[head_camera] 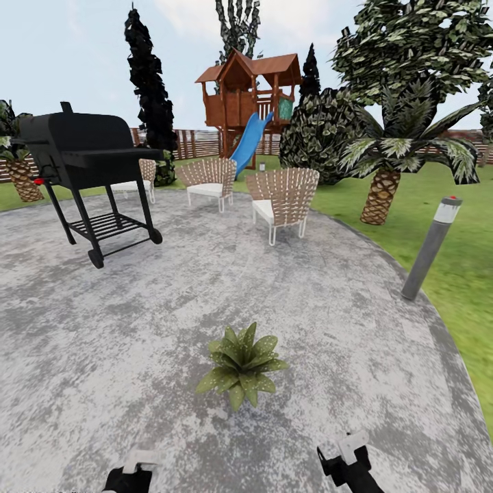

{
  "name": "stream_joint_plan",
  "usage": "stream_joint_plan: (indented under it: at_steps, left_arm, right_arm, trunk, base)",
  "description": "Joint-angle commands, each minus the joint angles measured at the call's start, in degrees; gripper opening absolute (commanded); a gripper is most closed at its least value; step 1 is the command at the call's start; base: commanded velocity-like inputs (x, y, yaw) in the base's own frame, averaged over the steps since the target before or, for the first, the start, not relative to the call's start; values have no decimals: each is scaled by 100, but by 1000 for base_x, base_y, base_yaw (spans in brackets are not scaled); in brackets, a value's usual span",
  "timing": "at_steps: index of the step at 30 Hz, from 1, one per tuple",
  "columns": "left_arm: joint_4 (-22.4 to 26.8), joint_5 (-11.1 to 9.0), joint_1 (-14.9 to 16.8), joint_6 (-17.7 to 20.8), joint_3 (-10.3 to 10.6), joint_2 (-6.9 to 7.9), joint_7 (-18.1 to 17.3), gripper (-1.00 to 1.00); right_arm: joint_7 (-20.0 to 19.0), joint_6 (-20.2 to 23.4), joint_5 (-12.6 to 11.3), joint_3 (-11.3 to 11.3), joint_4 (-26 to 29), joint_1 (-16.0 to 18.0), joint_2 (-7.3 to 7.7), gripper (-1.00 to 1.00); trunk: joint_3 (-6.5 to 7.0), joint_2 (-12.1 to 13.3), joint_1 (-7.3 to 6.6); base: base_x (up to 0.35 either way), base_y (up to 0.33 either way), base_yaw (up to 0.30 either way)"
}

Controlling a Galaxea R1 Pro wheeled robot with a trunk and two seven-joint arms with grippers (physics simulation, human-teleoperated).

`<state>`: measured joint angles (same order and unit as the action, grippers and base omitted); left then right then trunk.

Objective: Pick up the pesticide atomizer in the garden and spray insectifuge to fully cover both potted plants in the garden.

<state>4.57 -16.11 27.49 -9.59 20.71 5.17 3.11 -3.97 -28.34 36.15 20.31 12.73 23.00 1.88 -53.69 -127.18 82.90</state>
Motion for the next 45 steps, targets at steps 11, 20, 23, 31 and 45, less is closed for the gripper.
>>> stream_joint_plan:
  at_steps: [11,20,23,31,45]
  left_arm:
    - [16,-80,-7,6,46,-76,80,-100]
    - [0,-67,-59,10,40,-85,80,-100]
    - [0,-62,-83,-4,40,-121,76,-100]
    - [0,-83,-86,8,38,-149,77,-100]
    - [7,-536,-86,-16,46,-148,69,-100]
  right_arm:
    - [816,-22,15,46,-191,-12,-4,100]
    - [853,-22,7,43,-305,-12,-12,100]
    - [854,-21,6,43,-306,-11,-14,100]
    - [846,-22,7,38,-417,-12,-32,100]
    - [847,-22,6,35,-474,-13,-38,100]
  trunk:
    - [-65,-2,-1]
    - [-115,-2,-1]
    - [-132,-2,-1]
    - [-176,-2,-1]
    - [-247,-2,-1]
  base:
    - [0,0,206]
    - [0,0,231]
    - [0,0,231]
    - [0,0,231]
    - [0,0,239]
